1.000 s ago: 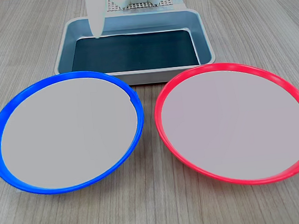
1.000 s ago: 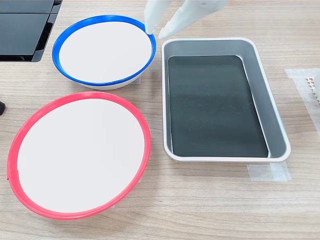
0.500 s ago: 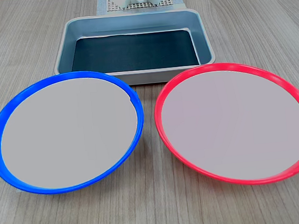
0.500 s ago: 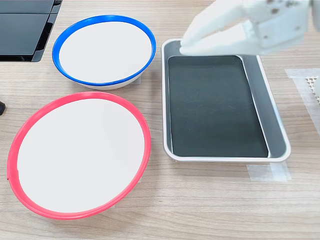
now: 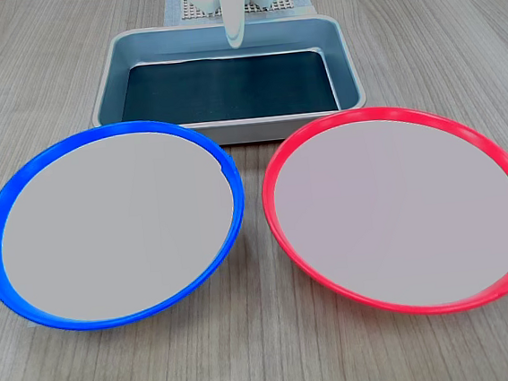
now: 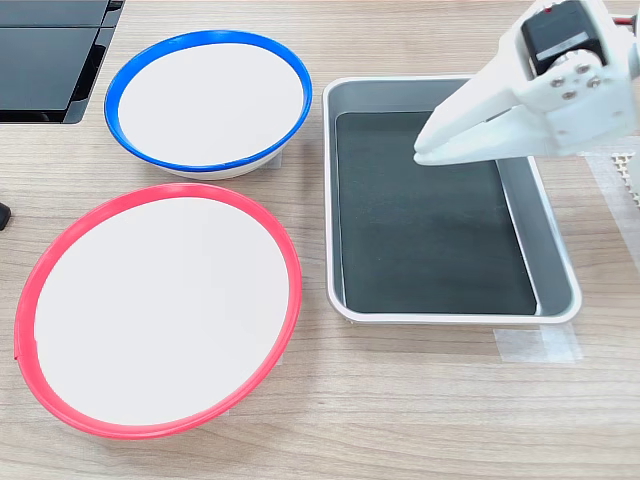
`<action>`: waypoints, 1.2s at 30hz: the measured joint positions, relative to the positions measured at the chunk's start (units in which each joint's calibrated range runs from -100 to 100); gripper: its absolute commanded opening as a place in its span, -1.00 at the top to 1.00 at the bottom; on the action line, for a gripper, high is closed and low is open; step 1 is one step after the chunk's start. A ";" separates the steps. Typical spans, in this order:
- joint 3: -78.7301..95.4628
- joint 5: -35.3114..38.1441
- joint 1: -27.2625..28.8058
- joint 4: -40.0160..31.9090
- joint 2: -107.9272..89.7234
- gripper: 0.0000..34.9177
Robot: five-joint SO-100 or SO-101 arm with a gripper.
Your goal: Lift the stacked dish and set it down on the table.
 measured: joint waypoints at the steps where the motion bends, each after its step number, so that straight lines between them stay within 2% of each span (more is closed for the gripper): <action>1: 0.00 0.00 -0.09 1.47 0.00 1.00; 6: 0.00 -0.73 -0.18 2.77 -0.17 0.99; 8: 0.00 -0.83 -0.18 2.85 0.34 0.91; 10: 0.00 -0.78 -0.62 2.85 0.34 0.98; 36: 0.00 -0.68 -1.24 2.85 0.34 0.98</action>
